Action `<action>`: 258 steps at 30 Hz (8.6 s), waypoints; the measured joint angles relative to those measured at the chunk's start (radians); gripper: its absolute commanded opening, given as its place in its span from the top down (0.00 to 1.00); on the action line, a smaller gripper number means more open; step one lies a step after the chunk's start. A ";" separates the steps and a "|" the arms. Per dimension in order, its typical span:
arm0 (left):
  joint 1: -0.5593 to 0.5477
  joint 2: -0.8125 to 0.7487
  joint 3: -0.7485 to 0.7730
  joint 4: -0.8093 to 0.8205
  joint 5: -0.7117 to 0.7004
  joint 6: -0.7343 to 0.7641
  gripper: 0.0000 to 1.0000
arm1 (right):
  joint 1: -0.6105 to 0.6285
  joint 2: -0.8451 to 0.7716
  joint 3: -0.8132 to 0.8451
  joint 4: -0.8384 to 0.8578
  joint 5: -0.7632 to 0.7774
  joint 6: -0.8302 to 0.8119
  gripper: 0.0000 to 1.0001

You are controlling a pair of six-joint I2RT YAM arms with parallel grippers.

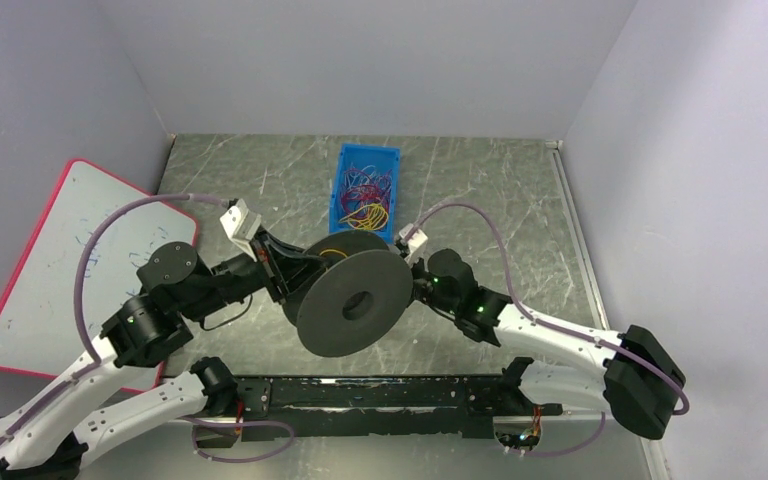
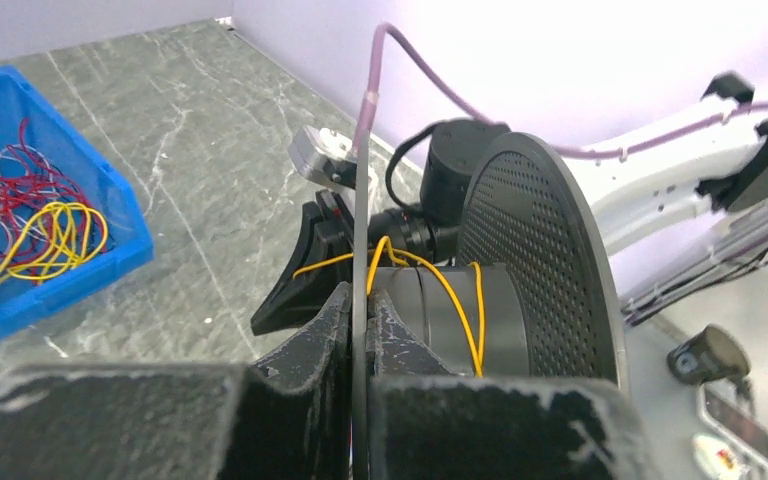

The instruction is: Wrap the cables

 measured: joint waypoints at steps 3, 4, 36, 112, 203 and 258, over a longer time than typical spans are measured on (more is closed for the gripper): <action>0.000 0.000 -0.038 0.066 -0.033 -0.061 0.93 | 0.000 -0.019 -0.047 0.057 -0.020 0.040 1.00; 0.000 -0.001 -0.048 0.086 -0.050 -0.079 0.93 | 0.000 -0.026 -0.064 0.076 -0.027 0.056 1.00; -0.007 0.140 -0.048 0.187 -0.690 -0.358 0.93 | 0.317 -0.071 -0.212 0.275 0.187 0.269 1.00; -0.024 0.409 0.066 -0.180 -0.559 0.177 0.93 | 0.293 0.243 0.889 -0.809 0.317 -0.505 1.00; -0.039 0.249 0.133 -0.043 -0.640 -0.167 0.93 | 0.056 0.091 -0.201 0.500 -0.066 0.151 1.00; -0.060 0.550 0.005 -0.117 -0.845 -0.159 0.93 | 0.376 0.087 0.253 0.082 0.476 0.005 1.00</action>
